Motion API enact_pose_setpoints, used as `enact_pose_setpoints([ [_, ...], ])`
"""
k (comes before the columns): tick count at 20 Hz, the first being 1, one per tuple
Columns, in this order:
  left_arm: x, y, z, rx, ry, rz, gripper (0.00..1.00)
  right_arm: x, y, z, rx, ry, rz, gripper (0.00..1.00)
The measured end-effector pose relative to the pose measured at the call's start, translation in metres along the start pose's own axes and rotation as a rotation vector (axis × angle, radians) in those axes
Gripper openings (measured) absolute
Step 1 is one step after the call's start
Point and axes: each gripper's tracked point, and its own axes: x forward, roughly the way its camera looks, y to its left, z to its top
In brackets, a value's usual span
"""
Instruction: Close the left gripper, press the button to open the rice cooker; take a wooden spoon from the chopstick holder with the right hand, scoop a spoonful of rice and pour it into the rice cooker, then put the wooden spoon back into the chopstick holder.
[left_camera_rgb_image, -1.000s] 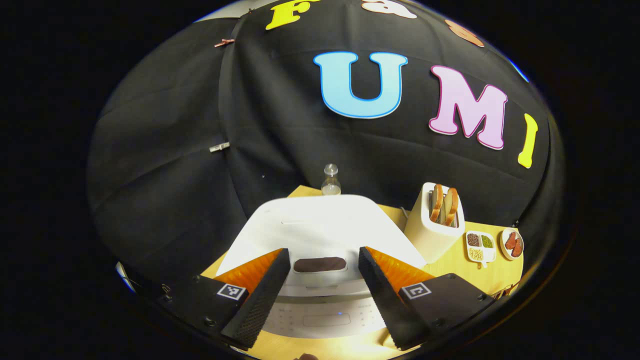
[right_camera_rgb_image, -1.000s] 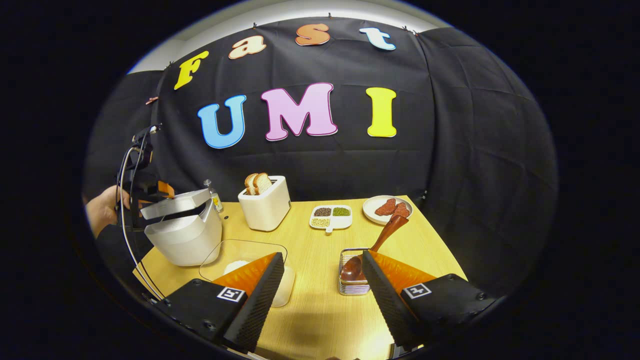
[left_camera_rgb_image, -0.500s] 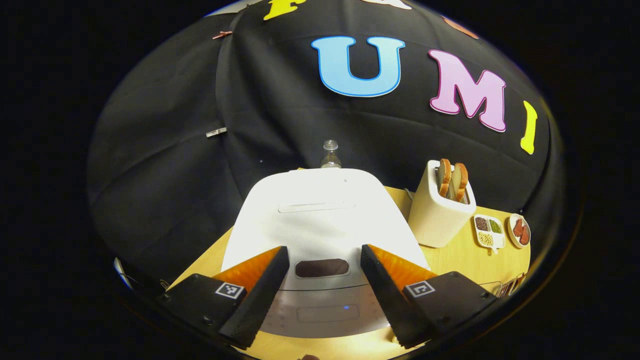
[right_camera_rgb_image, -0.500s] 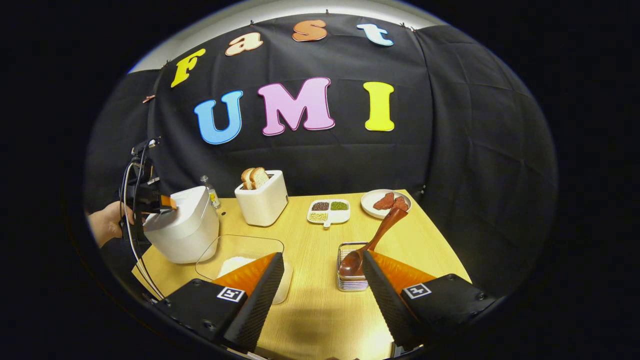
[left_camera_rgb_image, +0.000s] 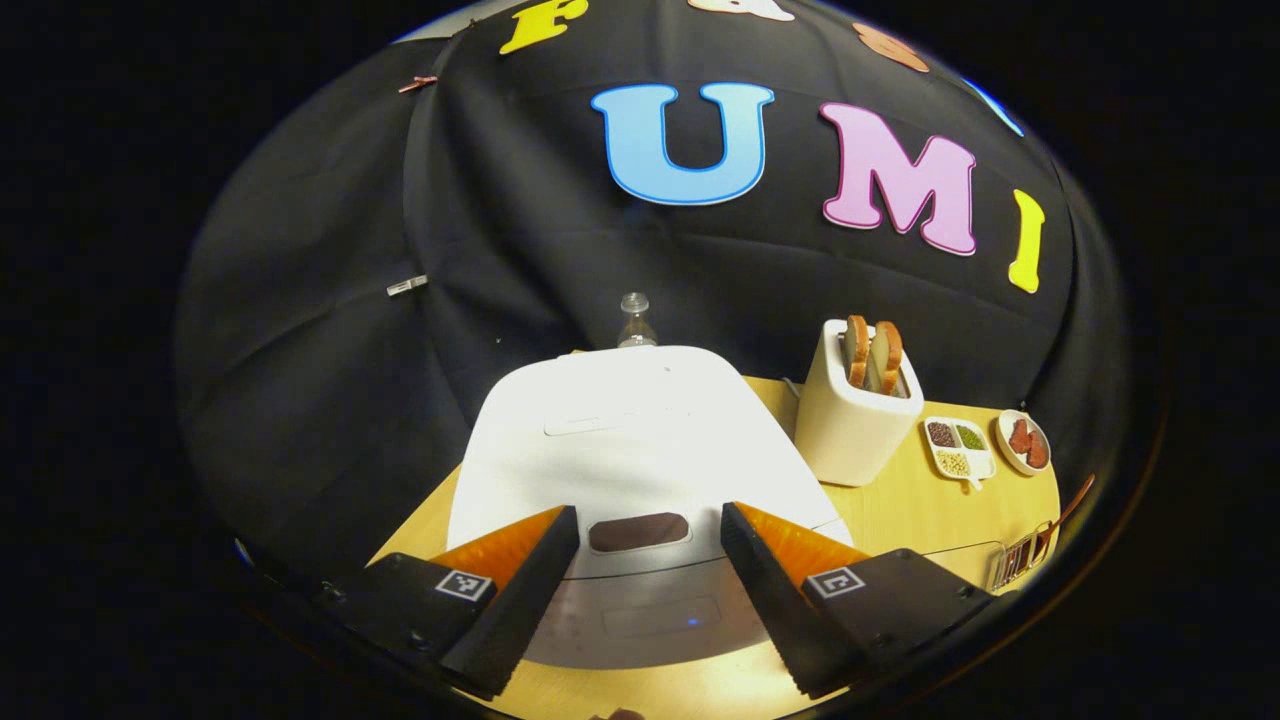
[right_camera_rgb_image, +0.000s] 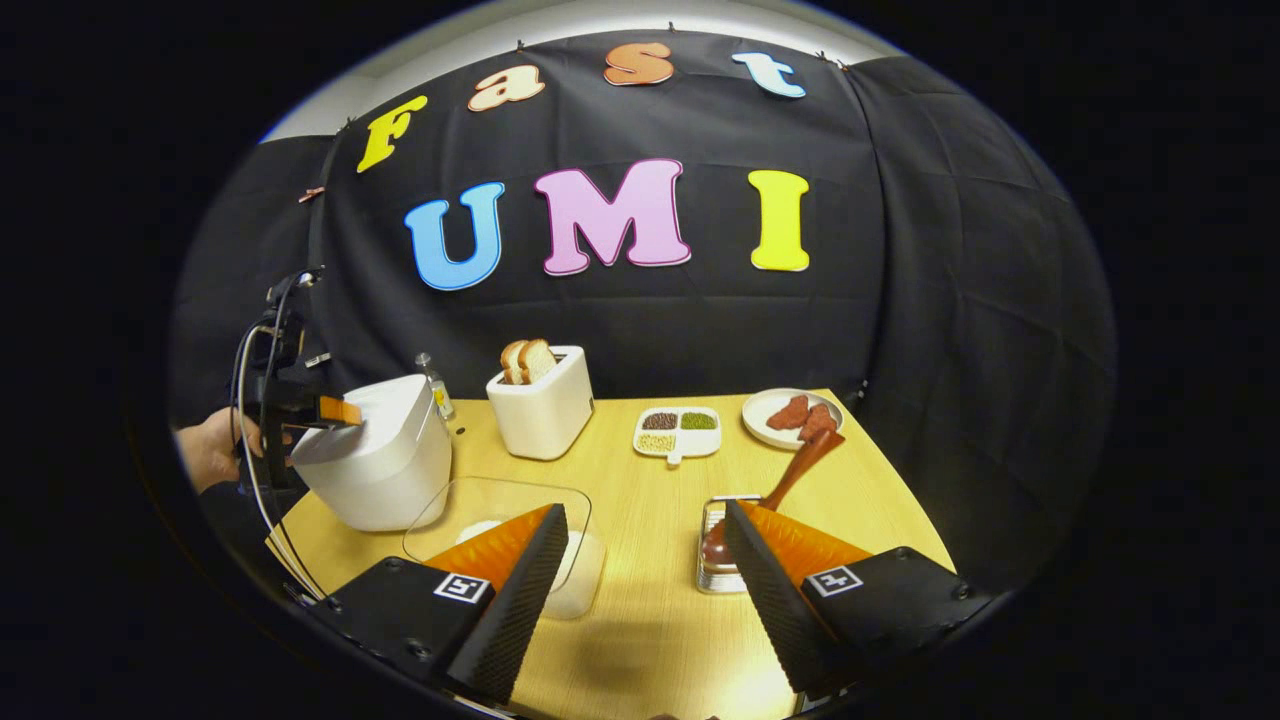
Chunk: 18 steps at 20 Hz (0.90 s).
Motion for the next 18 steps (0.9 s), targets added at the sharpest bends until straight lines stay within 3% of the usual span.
enact_pose_setpoints([
  [6, -0.092, -0.001, 0.063, 0.021, -0.236, -0.049, 0.98, 0.004, 0.002, 0.09, -0.059, -0.183, -0.016, 0.98],
  [9, -0.137, -0.006, 0.082, 0.022, -0.318, -0.081, 0.98, -0.012, 0.005, 0.122, -0.013, -0.251, -0.031, 0.99],
  [15, -0.205, -0.008, 0.082, -0.068, -0.34, -0.17, 0.98, -0.058, -0.005, 0.162, 0.017, -0.33, -0.121, 0.98],
  [18, -0.225, 0.001, 0.078, -0.064, -0.332, -0.197, 0.95, -0.083, -0.012, 0.177, 0.039, -0.364, -0.171, 0.98],
])
